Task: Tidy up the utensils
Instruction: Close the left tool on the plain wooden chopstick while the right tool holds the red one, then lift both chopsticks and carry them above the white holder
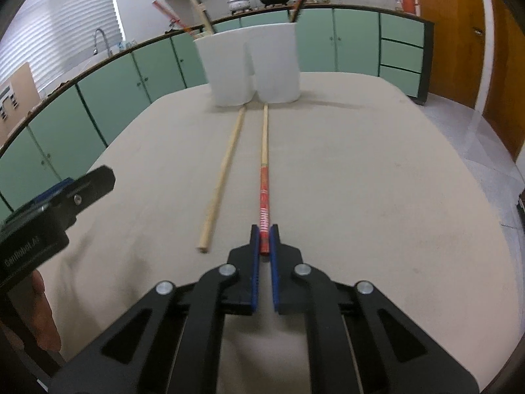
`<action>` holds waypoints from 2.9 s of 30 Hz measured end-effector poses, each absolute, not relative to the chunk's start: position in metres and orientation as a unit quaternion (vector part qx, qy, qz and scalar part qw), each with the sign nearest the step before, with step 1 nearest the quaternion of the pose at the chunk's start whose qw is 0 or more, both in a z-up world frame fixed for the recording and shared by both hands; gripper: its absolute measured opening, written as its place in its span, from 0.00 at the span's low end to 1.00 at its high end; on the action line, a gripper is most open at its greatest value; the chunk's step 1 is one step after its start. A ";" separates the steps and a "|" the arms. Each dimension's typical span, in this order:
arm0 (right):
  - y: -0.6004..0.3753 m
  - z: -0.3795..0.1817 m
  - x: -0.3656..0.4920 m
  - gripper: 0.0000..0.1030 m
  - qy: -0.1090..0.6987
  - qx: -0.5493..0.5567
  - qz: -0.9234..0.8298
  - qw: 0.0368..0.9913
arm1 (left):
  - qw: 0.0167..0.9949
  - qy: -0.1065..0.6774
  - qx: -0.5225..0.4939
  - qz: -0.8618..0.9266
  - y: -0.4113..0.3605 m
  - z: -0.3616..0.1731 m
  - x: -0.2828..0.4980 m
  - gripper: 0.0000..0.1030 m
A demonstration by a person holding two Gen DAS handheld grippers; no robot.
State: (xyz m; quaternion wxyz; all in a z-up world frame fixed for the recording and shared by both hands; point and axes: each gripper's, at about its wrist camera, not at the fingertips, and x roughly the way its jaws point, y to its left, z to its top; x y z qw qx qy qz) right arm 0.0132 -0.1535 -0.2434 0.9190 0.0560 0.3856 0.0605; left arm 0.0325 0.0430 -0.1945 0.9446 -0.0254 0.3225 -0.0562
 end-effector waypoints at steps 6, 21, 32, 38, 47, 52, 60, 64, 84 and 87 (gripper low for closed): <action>-0.187 -0.234 0.010 0.05 0.372 0.073 0.039 0.925 | 0.938 0.338 -0.033 -0.069 0.017 -0.205 0.034 0.81; -0.211 -0.230 0.003 0.05 0.363 0.079 0.038 0.928 | 0.918 0.385 -0.022 -0.091 -0.031 -0.224 0.040 0.64; -0.215 -0.227 0.004 0.05 0.353 0.086 0.030 0.931 | 0.911 0.402 -0.016 -0.090 -0.036 -0.229 0.043 0.20; -0.213 -0.225 0.002 0.05 0.350 0.079 0.027 0.933 | 0.912 0.402 -0.002 -0.079 -0.039 -0.228 0.041 0.07; -0.216 -0.218 0.001 0.05 0.347 0.073 0.020 0.935 | 0.920 0.383 0.006 -0.078 -0.036 -0.213 0.031 0.06; -0.218 -0.208 0.000 0.05 0.338 0.070 0.014 0.938 | 0.934 0.347 0.016 -0.080 -0.033 -0.188 0.021 0.06; -0.219 -0.174 -0.004 0.05 0.306 0.054 0.010 0.950 | 0.953 0.290 -0.001 -0.086 -0.022 -0.133 0.016 0.06; -0.219 -0.150 -0.005 0.05 0.280 0.056 0.018 0.958 | 0.962 0.257 -0.011 -0.093 -0.017 -0.102 0.018 0.06; -0.225 -0.033 0.056 0.05 0.282 0.071 0.124 0.949 | 0.966 0.208 -0.028 -0.150 -0.009 -0.003 0.068 0.06; -0.223 -0.021 0.061 0.05 0.280 0.071 0.140 0.947 | 0.968 0.198 -0.029 -0.153 -0.007 0.008 0.070 0.06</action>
